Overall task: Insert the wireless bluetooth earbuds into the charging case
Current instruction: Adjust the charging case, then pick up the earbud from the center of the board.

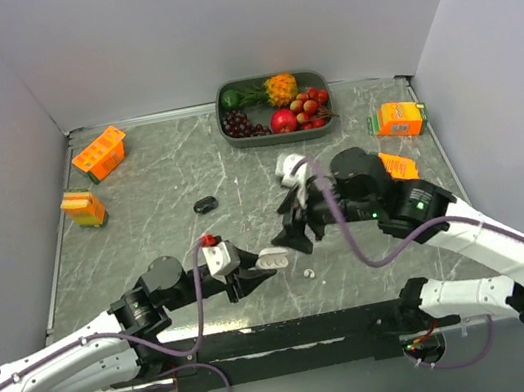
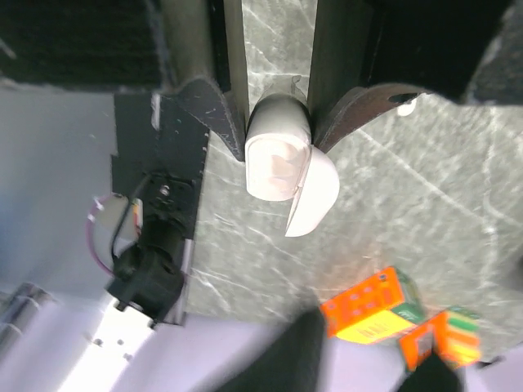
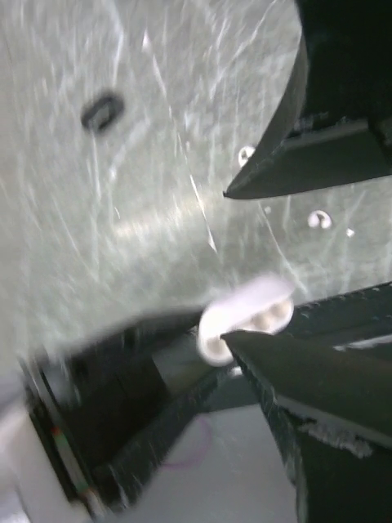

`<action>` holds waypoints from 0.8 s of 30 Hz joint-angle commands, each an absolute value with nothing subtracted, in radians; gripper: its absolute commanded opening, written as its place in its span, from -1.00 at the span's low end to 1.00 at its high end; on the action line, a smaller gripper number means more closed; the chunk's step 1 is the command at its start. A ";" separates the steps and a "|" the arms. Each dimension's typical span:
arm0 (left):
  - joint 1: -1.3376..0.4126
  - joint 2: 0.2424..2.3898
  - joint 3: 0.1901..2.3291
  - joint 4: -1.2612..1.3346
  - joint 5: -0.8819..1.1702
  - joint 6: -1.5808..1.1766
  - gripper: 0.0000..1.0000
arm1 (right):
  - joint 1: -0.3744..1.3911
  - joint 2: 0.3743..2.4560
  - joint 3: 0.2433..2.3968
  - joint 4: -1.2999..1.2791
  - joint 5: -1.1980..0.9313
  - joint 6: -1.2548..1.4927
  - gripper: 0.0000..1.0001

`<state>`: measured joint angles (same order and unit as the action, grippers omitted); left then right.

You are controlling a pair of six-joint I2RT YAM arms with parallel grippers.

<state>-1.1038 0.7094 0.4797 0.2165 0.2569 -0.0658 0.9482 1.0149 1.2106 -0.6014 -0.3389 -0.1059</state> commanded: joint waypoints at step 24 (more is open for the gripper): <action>-1.101 0.437 0.330 0.275 -0.110 -0.250 -0.98 | 0.703 1.195 0.749 -0.491 -0.163 0.390 -0.01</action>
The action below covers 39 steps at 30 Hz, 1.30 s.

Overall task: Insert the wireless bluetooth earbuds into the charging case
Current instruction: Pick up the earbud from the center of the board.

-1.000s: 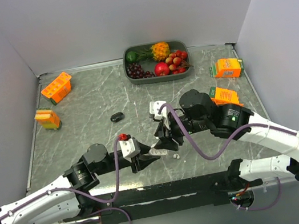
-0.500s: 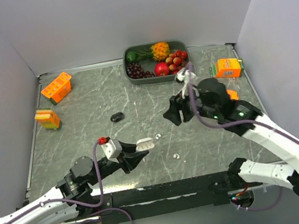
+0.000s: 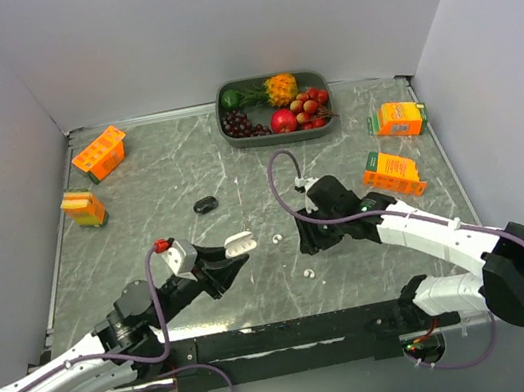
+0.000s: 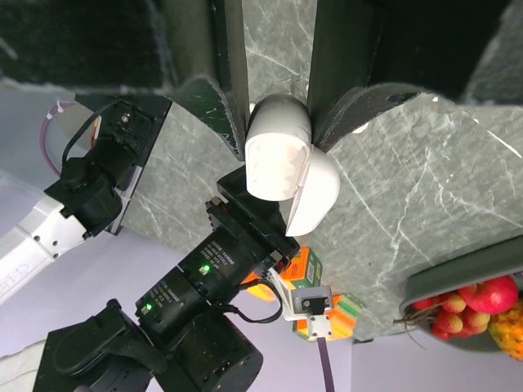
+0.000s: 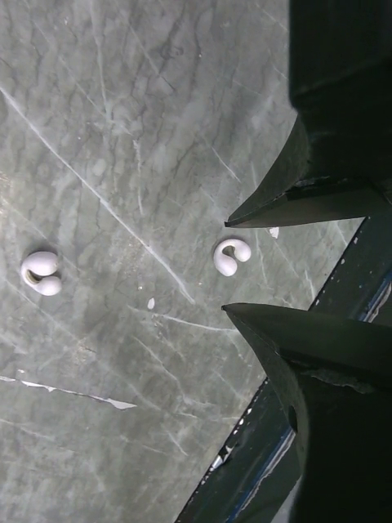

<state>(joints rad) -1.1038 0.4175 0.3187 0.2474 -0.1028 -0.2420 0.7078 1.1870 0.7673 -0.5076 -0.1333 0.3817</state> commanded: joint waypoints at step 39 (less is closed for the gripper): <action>-1.103 0.505 0.334 0.296 -0.100 -0.261 -0.98 | 0.729 1.359 0.634 -0.393 -0.224 0.419 -0.28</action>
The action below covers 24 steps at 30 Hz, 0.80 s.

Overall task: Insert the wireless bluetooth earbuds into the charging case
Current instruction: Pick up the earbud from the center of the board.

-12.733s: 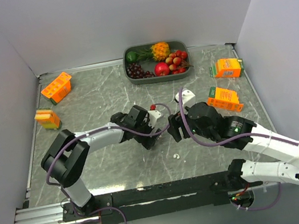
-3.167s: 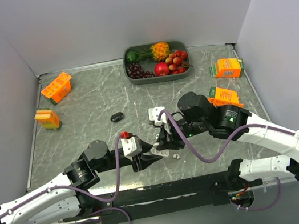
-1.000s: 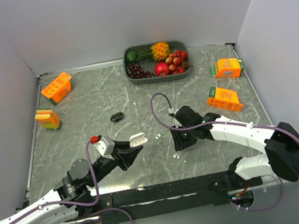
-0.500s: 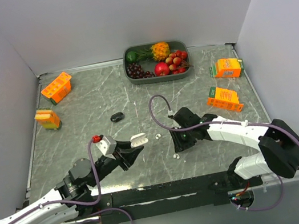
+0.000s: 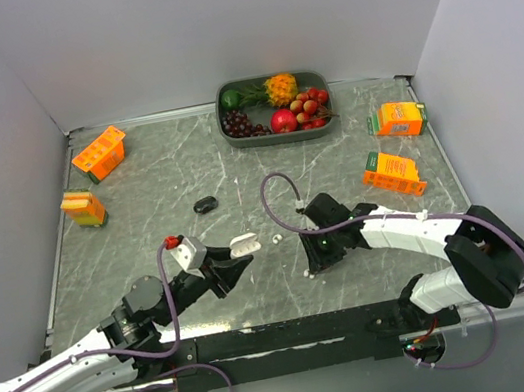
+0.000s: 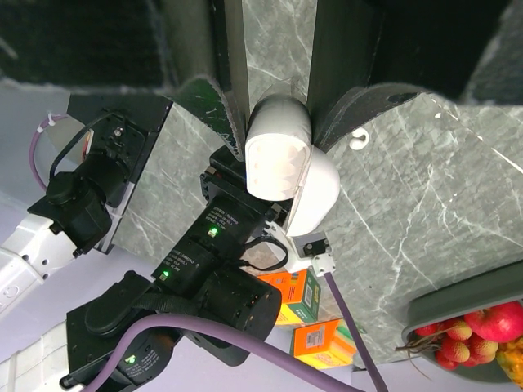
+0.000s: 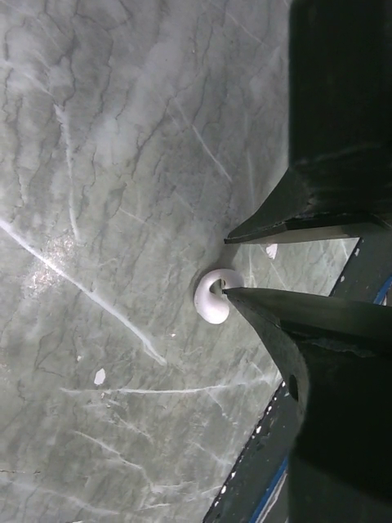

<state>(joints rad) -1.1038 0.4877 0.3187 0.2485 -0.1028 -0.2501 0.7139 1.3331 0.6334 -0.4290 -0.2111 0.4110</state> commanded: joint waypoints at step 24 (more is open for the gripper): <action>-1.101 0.497 0.331 0.285 -0.095 -0.265 -0.98 | 0.741 1.344 0.637 -0.356 -0.250 0.434 -0.99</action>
